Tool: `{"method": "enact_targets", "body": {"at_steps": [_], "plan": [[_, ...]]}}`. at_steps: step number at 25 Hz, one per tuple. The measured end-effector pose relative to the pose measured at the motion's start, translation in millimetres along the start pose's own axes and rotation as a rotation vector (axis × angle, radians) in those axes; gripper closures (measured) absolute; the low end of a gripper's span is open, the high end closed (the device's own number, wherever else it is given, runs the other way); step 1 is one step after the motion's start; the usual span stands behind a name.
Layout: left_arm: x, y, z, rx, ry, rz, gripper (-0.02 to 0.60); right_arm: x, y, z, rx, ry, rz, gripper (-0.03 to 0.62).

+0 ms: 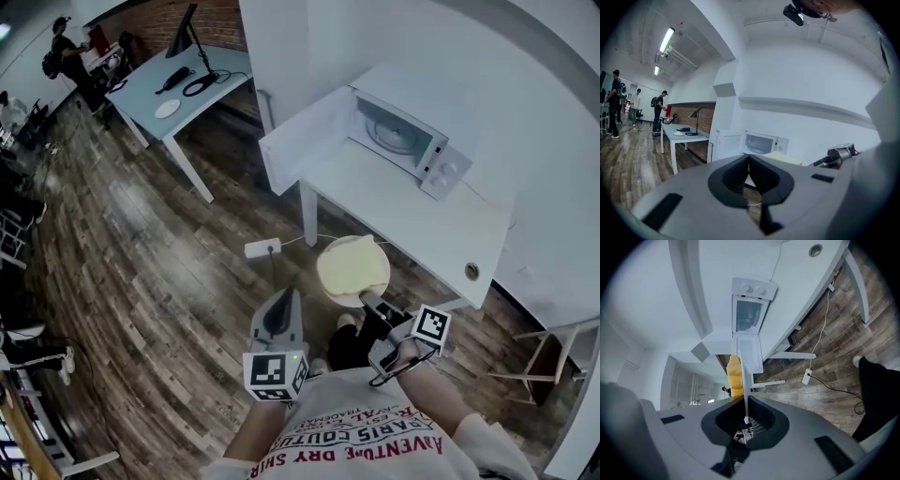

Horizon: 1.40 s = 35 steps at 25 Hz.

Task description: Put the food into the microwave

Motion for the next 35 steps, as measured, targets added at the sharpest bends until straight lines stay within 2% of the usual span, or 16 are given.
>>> {"method": "enact_targets", "body": {"at_steps": [8, 17, 22, 27, 35], "plan": [[-82.8, 15.1, 7.2, -0.019, 0.011, 0.0, 0.575, -79.3, 6.4, -41.1, -0.014, 0.032, -0.001, 0.571], [-222.2, 2.5, 4.7, -0.04, -0.008, 0.05, 0.575, -157.8, 31.4, -129.7, 0.017, 0.056, -0.025, 0.571], [-283.2, -14.9, 9.5, -0.027, 0.004, 0.107, 0.575, -180.7, 38.1, -180.4, 0.026, 0.016, -0.022, 0.571], [-327.7, -23.2, 20.6, -0.015, 0.041, 0.187, 0.575, -192.2, 31.8, -206.2, -0.009, -0.055, 0.009, 0.571], [-413.7, -15.4, 39.0, 0.008, 0.101, 0.343, 0.575, -215.9, 24.4, -243.1, -0.077, -0.257, 0.038, 0.571]]}}
Point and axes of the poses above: the fingertips, and each gripper's own axes: x backward along the fingers, y to its left, z out of its underside, the point moved 6 cm from there along x, backward along the fingers, and after that the axes turned 15 degrees about -y, right-handed, at the moved point
